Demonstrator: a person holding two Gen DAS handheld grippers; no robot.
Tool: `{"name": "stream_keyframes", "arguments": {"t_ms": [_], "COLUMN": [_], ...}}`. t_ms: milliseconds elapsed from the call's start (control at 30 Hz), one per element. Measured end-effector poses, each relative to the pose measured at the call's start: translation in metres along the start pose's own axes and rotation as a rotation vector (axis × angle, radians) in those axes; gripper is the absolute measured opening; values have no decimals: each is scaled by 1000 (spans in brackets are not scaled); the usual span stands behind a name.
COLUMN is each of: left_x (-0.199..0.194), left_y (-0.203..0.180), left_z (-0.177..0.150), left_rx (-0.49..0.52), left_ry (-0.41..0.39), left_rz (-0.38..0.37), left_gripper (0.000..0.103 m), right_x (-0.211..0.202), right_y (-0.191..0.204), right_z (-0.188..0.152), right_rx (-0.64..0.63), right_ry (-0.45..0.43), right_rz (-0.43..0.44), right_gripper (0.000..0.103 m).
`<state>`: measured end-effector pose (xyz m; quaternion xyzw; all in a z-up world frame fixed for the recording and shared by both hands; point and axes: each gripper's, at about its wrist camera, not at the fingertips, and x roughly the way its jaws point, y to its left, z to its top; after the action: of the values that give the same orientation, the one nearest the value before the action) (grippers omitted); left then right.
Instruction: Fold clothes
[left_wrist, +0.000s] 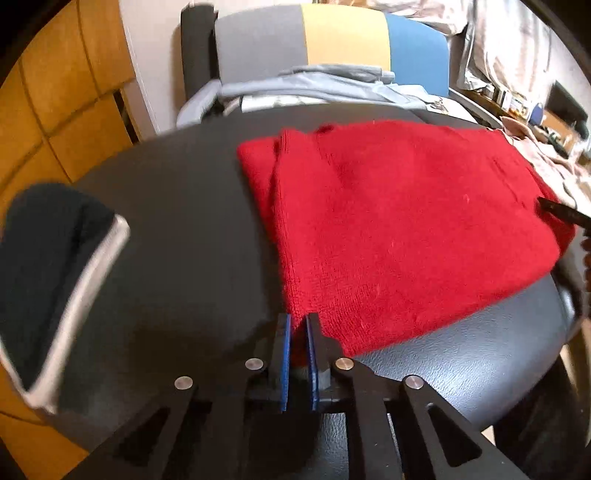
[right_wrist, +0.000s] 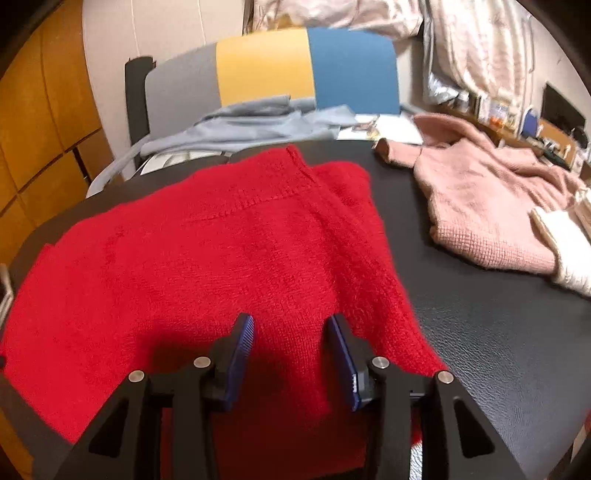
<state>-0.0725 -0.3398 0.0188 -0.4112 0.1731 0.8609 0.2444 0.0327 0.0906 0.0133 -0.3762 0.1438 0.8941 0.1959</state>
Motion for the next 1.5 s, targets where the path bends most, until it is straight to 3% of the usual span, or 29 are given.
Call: {"name": "stream_keyframes", "arguments": {"t_ms": [67, 167, 233, 333, 433, 467, 500, 600, 633, 700, 767, 800, 867, 967, 1067, 1167, 1200, 1233, 1267, 1300, 1400, 1467, 1500], "left_x": [-13, -13, -3, 34, 73, 78, 79, 75, 76, 79, 80, 80, 70, 56, 57, 70, 75, 77, 79, 81, 85, 82, 80], "left_y": [-10, -41, -65, -89, -88, -84, -81, -72, -71, -69, -69, -71, -69, -63, -69, -62, -60, -54, -48, -41, -26, -23, -23], "left_z": [16, 49, 71, 93, 99, 96, 93, 83, 81, 78, 81, 82, 82, 82, 80, 73, 70, 67, 64, 64, 65, 66, 65], "left_rx": [8, 40, 56, 37, -23, -53, -62, -62, -57, -66, -77, -77, -114, -204, -175, -146, -136, -140, -155, -179, -242, -268, -276], "left_ry": [-71, -139, -152, -104, -23, -22, -31, -71, -83, -93, -87, -85, -72, -101, -116, -80, -67, -64, -59, -51, -24, -18, -18], "left_rz": [58, 64, 52, 18, 33, 28, 29, 39, 38, 26, 28, 35, 42, 13, 76, 158, 186, 205, 208, 193, 139, 123, 123], "left_gripper": [14, 25, 26, 27, 30, 32, 43, 57, 58, 59, 60, 59, 59, 59, 64, 66, 74, 80, 88, 92, 94, 94, 94], "right_x": [-14, -20, -12, 10, 34, 41, 48, 54, 57, 62, 56, 48, 26, -1, 4, 24, 27, 31, 34, 36, 26, 12, 2], "right_y": [4, 29, 50, 78, 106, 108, 107, 65, 44, 7, 5, 8, 14, 28, 38, 14, -1, -16, -31, -45, -63, -64, -66], "right_z": [8, 22, 35, 47, 47, 44, 42, 44, 46, 48, 52, 52, 50, 38, 25, 22, 22, 22, 21, 20, 19, 19, 18], "right_rx": [-8, -96, -172, -305, -474, -516, -545, -412, -327, -144, -126, -111, -68, -61, -66, 7, 46, 85, 124, 163, 204, 185, 180], "right_ry": [-30, -67, -63, -53, -18, 0, 9, -9, -2, 20, 29, 19, -15, -49, 25, 62, 55, 47, 39, 31, 16, 0, -18], "right_rz": [47, 118, 157, 170, 151, 133, 119, 88, 94, 146, 99, 117, 176, 287, 343, 298, 260, 221, 193, 177, 208, 223, 222], "right_gripper": [43, 43, 43, 43, 43, 42, 42, 45, 55, 58, 57, 54, 37, 34, 30, 26, 26, 19, 4, 0, 3, 23, 26]}}
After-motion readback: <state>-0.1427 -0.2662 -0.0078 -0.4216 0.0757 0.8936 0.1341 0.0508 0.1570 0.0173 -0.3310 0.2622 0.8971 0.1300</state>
